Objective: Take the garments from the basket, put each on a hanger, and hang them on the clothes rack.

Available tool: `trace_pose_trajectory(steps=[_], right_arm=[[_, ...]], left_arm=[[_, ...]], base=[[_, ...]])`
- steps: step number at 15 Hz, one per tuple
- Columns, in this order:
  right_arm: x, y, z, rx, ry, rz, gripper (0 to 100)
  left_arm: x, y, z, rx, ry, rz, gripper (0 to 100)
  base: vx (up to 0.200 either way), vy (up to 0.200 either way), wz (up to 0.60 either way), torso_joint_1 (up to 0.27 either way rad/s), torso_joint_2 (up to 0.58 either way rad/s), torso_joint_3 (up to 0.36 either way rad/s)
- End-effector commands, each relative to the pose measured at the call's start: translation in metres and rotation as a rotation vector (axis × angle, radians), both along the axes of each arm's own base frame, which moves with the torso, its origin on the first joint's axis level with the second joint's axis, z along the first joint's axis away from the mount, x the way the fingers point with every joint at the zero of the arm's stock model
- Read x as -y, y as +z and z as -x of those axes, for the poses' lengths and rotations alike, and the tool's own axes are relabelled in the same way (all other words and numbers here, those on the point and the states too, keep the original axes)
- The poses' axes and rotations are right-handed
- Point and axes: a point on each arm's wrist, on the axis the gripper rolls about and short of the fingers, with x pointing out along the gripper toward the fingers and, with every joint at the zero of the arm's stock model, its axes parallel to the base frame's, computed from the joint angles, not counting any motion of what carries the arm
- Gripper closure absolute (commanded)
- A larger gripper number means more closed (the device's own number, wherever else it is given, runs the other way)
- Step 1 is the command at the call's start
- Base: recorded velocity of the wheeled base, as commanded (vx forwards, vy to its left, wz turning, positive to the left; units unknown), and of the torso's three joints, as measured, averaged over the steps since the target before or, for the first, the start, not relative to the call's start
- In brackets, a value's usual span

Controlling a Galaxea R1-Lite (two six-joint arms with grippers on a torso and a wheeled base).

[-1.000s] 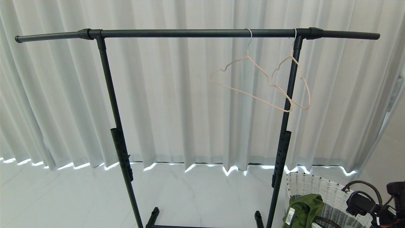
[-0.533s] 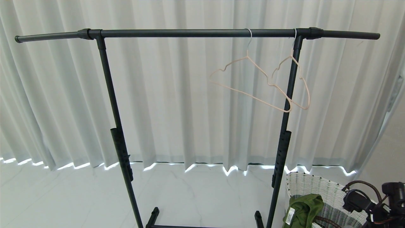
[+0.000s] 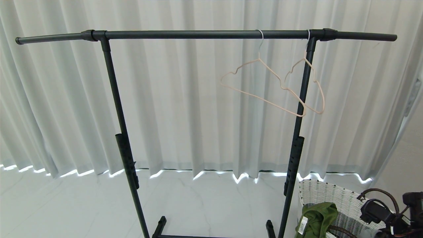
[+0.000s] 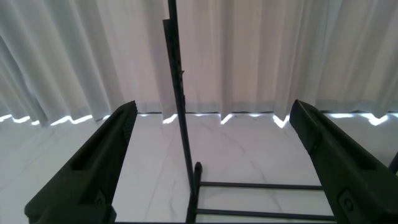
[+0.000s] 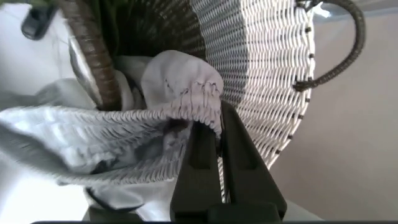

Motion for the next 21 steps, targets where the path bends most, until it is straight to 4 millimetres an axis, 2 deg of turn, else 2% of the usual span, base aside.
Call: trace_pose_trajectory(steps=[1, 2, 3, 5, 9, 12, 15, 19, 21], right_arm=[[-0.003, 0.028, 0.012, 0.119, -0.005, 0.002, 100], [-0.003, 0.029, 0.012, 0.124, -0.006, 0.002, 100], [-0.004, 0.051, 0.017, 0.241, -0.030, 0.003, 100], [-0.005, 0.073, 0.021, 0.358, -0.054, -0.001, 100], [-0.008, 0.115, 0.031, 0.446, -0.090, -0.037, 100], [-0.016, 0.172, 0.050, 0.417, -0.118, -0.215, 100], [-0.023, 0.212, 0.076, 0.454, -0.190, -0.404, 100], [-0.030, 0.226, 0.095, 0.531, -0.251, -0.556, 100], [-0.031, 0.228, 0.100, 0.559, -0.254, -0.571, 100]], left_arm=[[0.000, 0.000, 0.000, 0.000, 0.000, -0.001, 0], [0.000, 0.000, 0.000, 0.000, 0.000, -0.001, 0], [0.000, 0.000, 0.000, 0.000, 0.000, -0.001, 0], [0.000, 0.000, 0.000, 0.000, 0.000, -0.001, 0], [0.000, 0.000, 0.000, 0.000, 0.000, -0.001, 0], [0.000, 0.000, 0.000, 0.000, 0.000, -0.001, 0], [0.000, 0.000, 0.000, 0.000, 0.000, -0.001, 0], [0.000, 0.000, 0.000, 0.000, 0.000, -0.001, 0], [0.000, 0.000, 0.000, -0.001, 0.000, -0.001, 0]], base=[[0.000, 0.000, 0.00, 0.000, 0.00, 0.000], [0.000, 0.000, 0.00, 0.000, 0.00, 0.000], [0.000, 0.000, 0.00, 0.000, 0.00, 0.000], [0.000, 0.000, 0.00, 0.000, 0.00, 0.000], [0.000, 0.000, 0.00, 0.000, 0.00, 0.000], [0.000, 0.000, 0.00, 0.000, 0.00, 0.000], [0.000, 0.000, 0.00, 0.000, 0.00, 0.000], [0.000, 0.000, 0.00, 0.000, 0.00, 0.000], [0.000, 0.000, 0.00, 0.000, 0.00, 0.000]])
